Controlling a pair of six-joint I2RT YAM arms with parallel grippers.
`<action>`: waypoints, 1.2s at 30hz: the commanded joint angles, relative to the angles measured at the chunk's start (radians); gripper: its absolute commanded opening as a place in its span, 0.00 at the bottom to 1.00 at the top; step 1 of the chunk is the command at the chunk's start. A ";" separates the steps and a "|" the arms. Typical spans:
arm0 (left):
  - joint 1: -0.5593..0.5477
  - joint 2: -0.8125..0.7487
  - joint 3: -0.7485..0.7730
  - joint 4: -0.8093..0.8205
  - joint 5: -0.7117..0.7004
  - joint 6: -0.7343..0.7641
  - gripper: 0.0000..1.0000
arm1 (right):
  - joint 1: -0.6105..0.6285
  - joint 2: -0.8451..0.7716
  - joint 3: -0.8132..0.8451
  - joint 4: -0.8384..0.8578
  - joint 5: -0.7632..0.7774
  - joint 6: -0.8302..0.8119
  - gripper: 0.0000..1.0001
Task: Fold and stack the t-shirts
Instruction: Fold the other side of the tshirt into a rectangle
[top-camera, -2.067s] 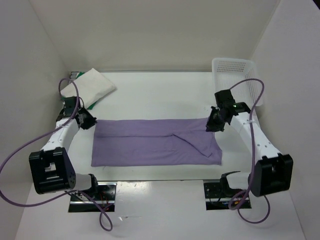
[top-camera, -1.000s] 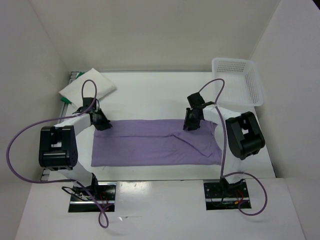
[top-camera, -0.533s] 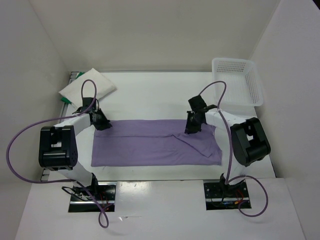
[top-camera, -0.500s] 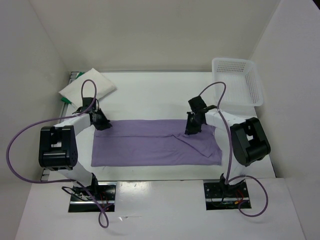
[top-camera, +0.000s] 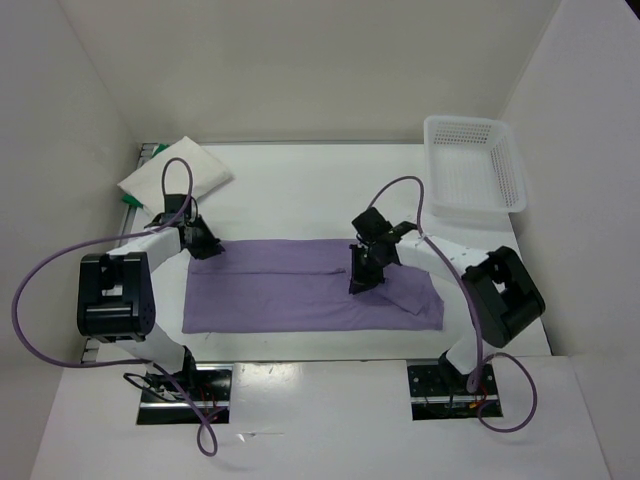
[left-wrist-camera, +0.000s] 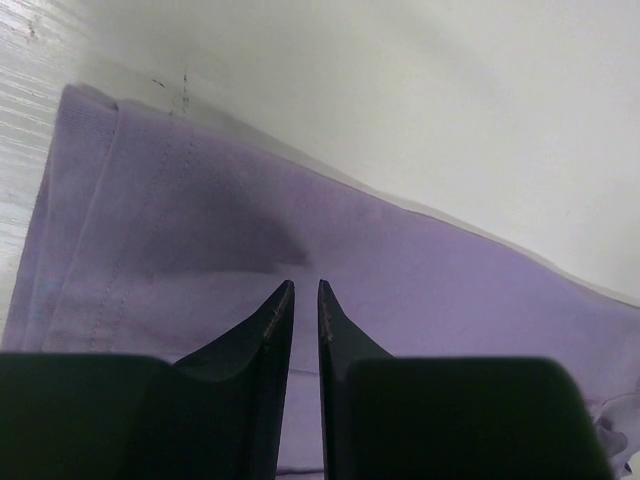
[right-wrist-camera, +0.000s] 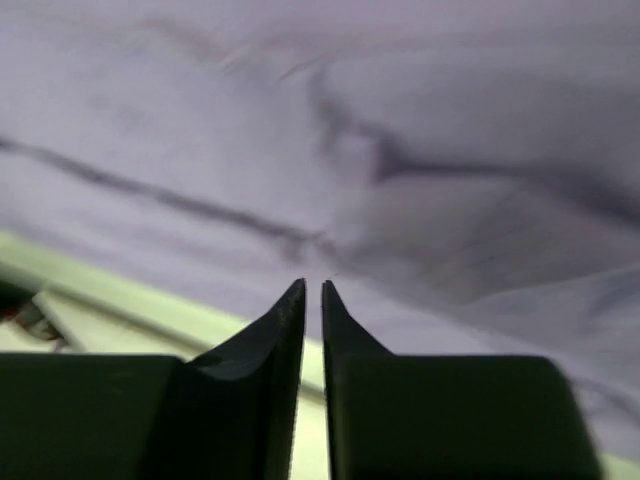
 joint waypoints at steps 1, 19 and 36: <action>0.005 -0.046 0.011 0.029 0.019 -0.008 0.22 | 0.050 -0.090 -0.024 -0.013 -0.077 0.105 0.19; 0.005 -0.075 -0.004 0.052 0.048 -0.026 0.22 | 0.024 -0.009 0.126 -0.134 0.282 -0.079 0.40; 0.005 -0.066 -0.004 0.062 0.048 -0.026 0.22 | 0.024 0.066 0.108 -0.125 0.287 -0.125 0.40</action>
